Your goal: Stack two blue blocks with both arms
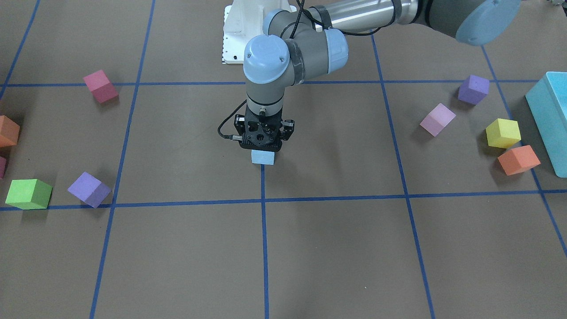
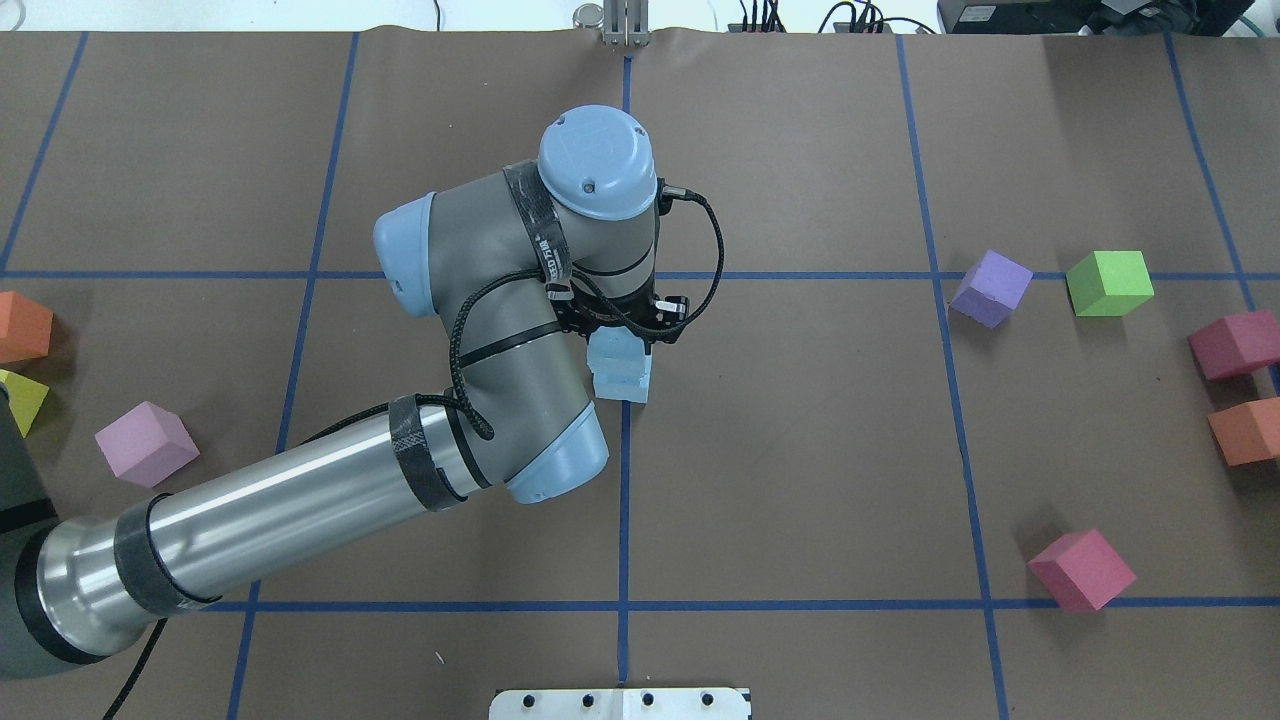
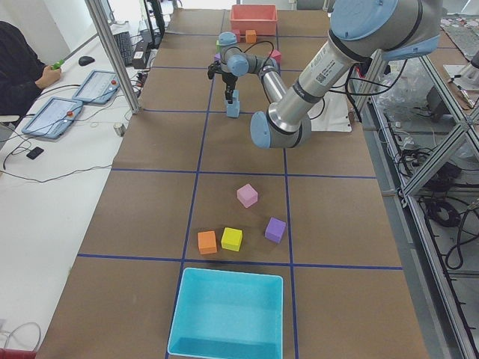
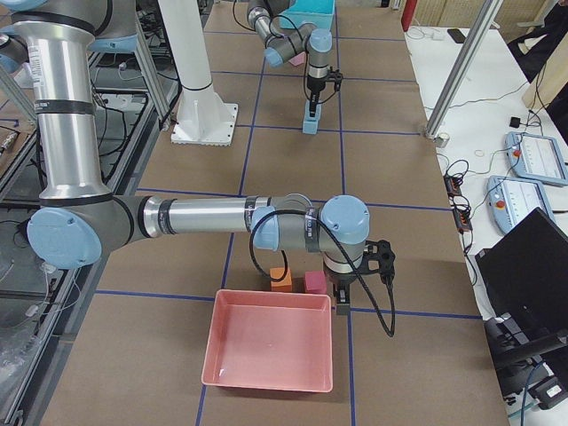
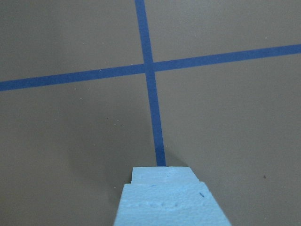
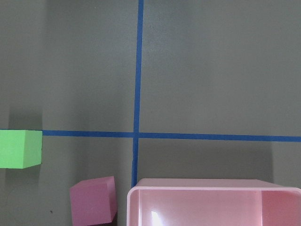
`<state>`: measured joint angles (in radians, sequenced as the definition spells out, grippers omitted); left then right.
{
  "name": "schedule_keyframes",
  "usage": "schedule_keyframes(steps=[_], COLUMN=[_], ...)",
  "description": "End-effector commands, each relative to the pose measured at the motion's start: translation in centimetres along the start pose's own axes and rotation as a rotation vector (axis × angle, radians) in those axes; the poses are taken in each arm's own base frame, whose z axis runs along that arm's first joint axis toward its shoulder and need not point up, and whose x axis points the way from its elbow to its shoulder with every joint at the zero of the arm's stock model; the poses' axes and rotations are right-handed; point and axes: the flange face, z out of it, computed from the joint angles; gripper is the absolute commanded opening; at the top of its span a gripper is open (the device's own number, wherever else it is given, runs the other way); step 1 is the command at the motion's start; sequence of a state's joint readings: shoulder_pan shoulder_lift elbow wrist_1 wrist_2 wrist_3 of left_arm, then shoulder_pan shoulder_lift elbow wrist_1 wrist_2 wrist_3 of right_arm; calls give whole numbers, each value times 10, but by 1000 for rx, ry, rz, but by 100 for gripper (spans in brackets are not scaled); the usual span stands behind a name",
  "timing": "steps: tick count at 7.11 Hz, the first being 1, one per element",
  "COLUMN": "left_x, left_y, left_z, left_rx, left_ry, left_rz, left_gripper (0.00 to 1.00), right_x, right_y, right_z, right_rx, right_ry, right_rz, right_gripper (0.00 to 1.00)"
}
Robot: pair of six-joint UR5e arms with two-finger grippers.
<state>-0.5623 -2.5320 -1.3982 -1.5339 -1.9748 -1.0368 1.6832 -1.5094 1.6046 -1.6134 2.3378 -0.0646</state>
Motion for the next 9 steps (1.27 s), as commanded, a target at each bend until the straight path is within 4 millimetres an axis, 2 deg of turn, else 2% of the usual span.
schedule_keyframes(steps=[1, 7, 9], left_x=[1, 3, 4], left_y=[5, 9, 12], left_z=[7, 12, 14], left_rx=[-9, -6, -9], left_ry=[-6, -13, -12], left_rz=[4, 8, 9], left_gripper=[63, 65, 73], right_x=[0, -1, -1], right_y=[0, -1, -1], right_z=[1, 1, 1], right_rx=[-2, -2, -2], right_ry=[0, 0, 0], right_rz=[-1, -3, -3], right_gripper=[100, 100, 100])
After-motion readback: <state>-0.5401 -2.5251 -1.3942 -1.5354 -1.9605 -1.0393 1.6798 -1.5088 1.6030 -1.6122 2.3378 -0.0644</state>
